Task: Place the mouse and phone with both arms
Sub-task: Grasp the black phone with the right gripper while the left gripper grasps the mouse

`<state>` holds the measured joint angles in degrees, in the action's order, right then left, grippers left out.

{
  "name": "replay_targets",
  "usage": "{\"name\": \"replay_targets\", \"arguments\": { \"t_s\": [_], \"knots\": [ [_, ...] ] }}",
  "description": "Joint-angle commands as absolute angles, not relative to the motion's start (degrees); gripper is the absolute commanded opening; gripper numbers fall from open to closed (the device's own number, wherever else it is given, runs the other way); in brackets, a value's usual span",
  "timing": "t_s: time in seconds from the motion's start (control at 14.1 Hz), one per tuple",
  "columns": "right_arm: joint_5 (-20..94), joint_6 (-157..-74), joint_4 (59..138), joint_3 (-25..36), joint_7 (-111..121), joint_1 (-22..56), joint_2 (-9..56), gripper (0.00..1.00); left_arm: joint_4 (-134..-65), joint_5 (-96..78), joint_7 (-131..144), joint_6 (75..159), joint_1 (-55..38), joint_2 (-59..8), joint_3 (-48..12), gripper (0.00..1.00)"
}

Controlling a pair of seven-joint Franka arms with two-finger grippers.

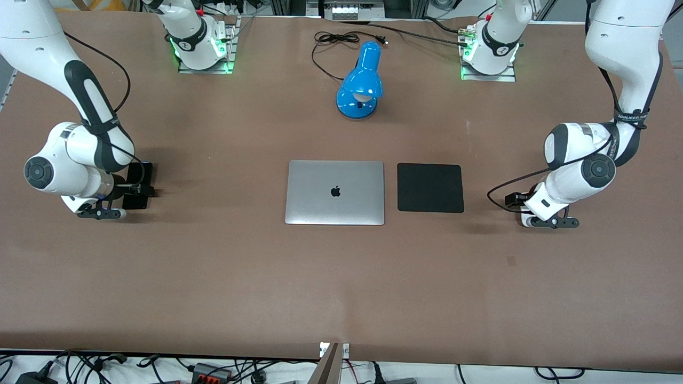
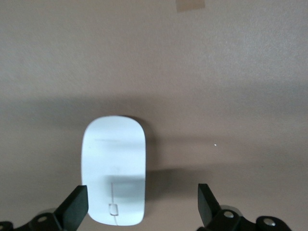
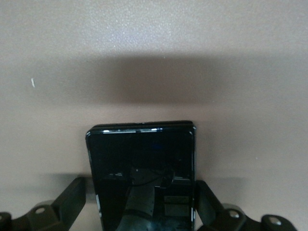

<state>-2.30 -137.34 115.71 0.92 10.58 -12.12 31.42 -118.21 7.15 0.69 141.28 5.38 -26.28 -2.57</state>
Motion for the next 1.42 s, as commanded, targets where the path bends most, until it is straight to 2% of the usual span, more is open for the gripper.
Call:
{"name": "replay_targets", "arguments": {
  "t_s": [0.0, 0.78, 0.85, 0.99, 1.14, 1.21, 1.35],
  "knots": [
    [-3.4, -138.8, 118.7, 1.1, 14.3, -13.3, 29.9, 1.00, -117.9, 9.0, 0.3, 141.2, 5.6, -25.0, -2.5, 1.00],
    [-3.3, -133.7, 118.8, 1.1, 11.7, -12.8, 28.5, 1.00, -118.6, 9.1, -1.7, 149.1, 8.9, -30.1, -2.6, 1.00],
    [-3.3, -133.7, 118.8, 1.1, 11.0, -12.8, 28.6, 1.00, -118.6, 9.1, -1.7, 149.6, 8.9, -30.4, -2.6, 0.90],
    [-3.3, -133.7, 118.7, 1.1, 10.9, -12.8, 28.6, 1.00, -118.5, 9.1, -1.8, 149.6, 8.8, -30.3, -2.7, 0.62],
    [-3.3, -133.7, 118.7, 1.1, 10.9, -12.8, 28.7, 1.00, -118.5, 9.1, -1.8, 149.5, 8.8, -30.3, -2.7, 0.41],
    [-3.3, -133.7, 118.7, 1.1, 10.9, -12.8, 28.7, 1.00, -118.5, 9.1, -1.8, 149.5, 8.8, -30.2, -2.7, 0.37],
    [-3.3, -133.7, 118.7, 1.1, 10.8, -12.8, 28.7, 0.76, -118.5, 9.1, -1.8, 149.3, 8.8, -30.1, -2.7, 0.36]
  ]
}}
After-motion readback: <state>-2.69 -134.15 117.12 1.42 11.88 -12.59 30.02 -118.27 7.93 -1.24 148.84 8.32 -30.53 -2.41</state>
